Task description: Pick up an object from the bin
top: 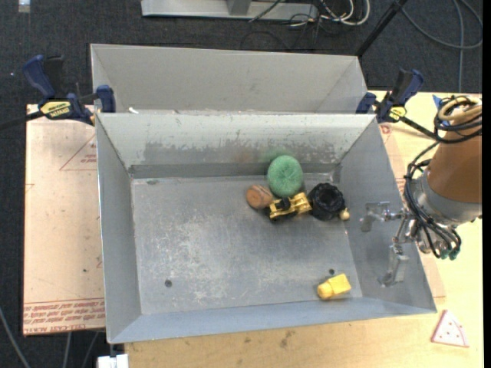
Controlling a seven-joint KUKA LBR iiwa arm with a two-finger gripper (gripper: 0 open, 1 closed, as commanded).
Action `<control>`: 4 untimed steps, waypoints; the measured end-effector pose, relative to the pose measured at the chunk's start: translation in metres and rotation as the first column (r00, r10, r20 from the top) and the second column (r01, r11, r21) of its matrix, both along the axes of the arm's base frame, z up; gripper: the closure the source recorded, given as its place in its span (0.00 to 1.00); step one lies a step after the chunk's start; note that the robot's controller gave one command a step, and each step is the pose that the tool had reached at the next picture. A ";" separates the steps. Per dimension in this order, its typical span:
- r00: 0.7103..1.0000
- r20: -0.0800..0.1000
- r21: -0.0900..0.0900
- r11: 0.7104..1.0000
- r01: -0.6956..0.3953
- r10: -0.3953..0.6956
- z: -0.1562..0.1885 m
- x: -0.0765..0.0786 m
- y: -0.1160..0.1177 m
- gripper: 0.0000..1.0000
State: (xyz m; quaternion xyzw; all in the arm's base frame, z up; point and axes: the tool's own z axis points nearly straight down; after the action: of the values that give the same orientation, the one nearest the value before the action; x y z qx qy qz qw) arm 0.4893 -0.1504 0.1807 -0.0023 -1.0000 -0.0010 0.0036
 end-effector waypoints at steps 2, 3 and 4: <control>1.000 0.015 -0.004 1.000 -0.002 0.003 -0.048 0.020 0.011 0.00; 1.000 0.009 -0.001 1.000 0.014 -0.014 -0.098 0.047 0.031 0.00; 0.996 0.009 -0.001 0.996 0.090 -0.090 -0.103 0.084 0.032 0.00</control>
Offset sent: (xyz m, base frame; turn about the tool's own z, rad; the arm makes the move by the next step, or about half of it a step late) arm 0.0248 0.0161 -0.0753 -0.0008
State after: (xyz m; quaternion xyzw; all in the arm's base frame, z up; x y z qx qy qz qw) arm 0.5728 -0.1188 0.0773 -0.0473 -0.9989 -0.0004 -0.0010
